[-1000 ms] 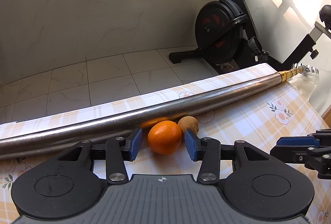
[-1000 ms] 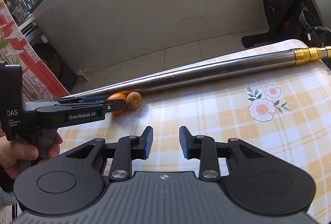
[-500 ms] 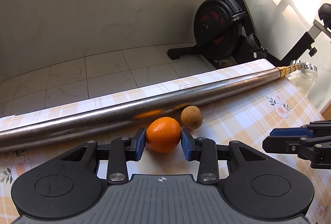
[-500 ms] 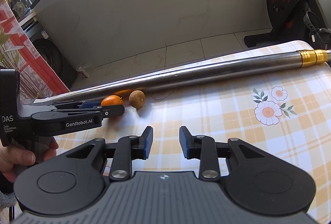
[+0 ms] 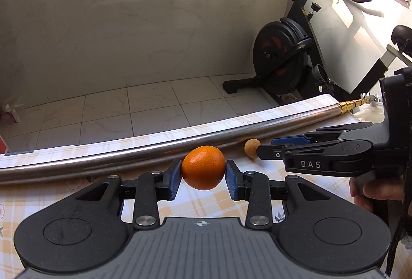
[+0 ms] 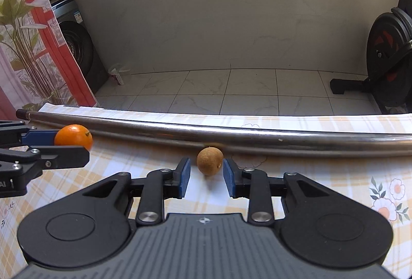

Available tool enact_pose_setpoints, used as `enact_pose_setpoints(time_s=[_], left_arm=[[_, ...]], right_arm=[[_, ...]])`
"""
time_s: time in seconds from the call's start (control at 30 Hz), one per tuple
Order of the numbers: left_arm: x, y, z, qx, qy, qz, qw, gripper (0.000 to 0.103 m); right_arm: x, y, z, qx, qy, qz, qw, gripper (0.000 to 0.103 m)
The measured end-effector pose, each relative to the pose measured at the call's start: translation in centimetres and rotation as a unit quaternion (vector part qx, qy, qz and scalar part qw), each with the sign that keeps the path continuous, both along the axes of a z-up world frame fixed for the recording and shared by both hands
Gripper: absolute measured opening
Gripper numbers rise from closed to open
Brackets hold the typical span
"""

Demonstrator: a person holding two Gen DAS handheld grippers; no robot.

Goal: Organize fruits
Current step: 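Close the left tool on the orange while the right tool closes on the kiwi, then carry the orange and kiwi over the plate with both tools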

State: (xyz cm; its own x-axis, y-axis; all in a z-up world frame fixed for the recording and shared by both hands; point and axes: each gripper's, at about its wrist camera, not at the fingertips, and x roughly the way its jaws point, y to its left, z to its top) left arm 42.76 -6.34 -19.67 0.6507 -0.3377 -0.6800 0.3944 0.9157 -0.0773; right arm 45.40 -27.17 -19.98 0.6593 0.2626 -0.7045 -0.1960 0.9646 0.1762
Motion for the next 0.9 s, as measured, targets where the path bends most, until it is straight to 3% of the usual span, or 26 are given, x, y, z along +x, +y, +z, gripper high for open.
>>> enact_pose_setpoints(time_s=[0.33,0.4,0.53,0.9], left_arm=[[-1.1,1.1,1.2,-0.005,-0.012,0.019,0.9997,0.039],[-1.2,1.2,1.2,-0.008,-0.012,0.021,0.9997,0.039],[-1.5,1.3,1.2,-0.011,-0.007,0.025,0.9996,0.039],[-3.5,1.4,3.8,-0.012,-0.016,0.027,0.9994,0.039]], right_arm=[[2.4,1.5,-1.2,-0.033,0.035,-0.023,0.999,0.035],[2.5,1.5,-1.2,-0.038,0.039,-0.024,0.998,0.031],[1.9,1.0,-1.0,-0.018,0.044,-0.035,0.998,0.029],[-1.9,1.4,3.9,0.010,0.014,-0.032,0.999,0.029]])
